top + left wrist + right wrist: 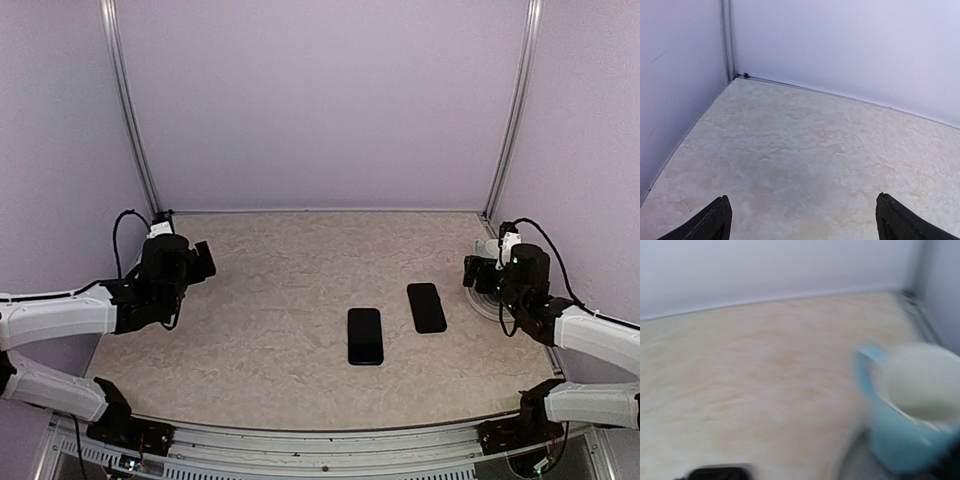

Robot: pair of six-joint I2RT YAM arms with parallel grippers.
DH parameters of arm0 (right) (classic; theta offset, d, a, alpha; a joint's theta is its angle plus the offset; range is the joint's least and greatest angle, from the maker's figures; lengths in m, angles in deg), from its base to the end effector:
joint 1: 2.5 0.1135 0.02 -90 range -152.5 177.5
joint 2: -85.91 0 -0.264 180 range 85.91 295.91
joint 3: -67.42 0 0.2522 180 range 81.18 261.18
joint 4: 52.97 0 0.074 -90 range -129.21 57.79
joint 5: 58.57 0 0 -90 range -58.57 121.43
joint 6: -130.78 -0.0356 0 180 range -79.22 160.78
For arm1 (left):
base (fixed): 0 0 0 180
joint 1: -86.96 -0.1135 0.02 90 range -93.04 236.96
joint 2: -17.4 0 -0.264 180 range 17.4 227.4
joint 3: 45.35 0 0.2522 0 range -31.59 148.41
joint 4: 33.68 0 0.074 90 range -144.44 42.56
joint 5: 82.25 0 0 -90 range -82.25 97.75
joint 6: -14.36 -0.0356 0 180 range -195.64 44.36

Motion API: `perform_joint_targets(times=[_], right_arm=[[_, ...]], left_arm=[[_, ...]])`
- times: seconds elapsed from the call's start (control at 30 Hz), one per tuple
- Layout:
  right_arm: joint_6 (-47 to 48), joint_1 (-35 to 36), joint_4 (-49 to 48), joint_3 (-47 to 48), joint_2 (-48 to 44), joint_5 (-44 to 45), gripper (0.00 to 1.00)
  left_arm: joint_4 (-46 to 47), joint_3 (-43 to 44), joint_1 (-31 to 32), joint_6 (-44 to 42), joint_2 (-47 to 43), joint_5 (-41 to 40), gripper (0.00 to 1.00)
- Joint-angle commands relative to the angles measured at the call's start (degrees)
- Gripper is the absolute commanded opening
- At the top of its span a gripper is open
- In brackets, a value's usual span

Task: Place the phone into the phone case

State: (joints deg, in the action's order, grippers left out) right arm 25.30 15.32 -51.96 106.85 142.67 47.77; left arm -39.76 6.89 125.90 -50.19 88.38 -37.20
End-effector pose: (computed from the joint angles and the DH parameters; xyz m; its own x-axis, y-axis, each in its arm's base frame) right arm 0.2113 0.0574 0.2251 -0.2992 0.1728 -0.9384 0.0420 0.9849 0.1680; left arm 0.2202 -0.1456 0.2404 -0.2716 -0.1715 -0.9470 -0.1890 0.9743 -0.1222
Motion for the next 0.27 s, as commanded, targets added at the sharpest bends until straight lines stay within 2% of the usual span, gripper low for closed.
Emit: perform_joint_targets(times=[0.0, 0.23], right_arm=[[-9.3, -0.2, -4.8, -4.4, -1.7, 13.0, 0.99], [-10.1, -0.2, -4.7, -6.5, -3.1, 14.5, 0.99]], left_arm=[[2.2, -8.2, -2.4, 1.7, -9.9, -7.1, 0.99], [1.2, -12.0, -3.1, -1.0, -14.6, -11.5, 0.99]])
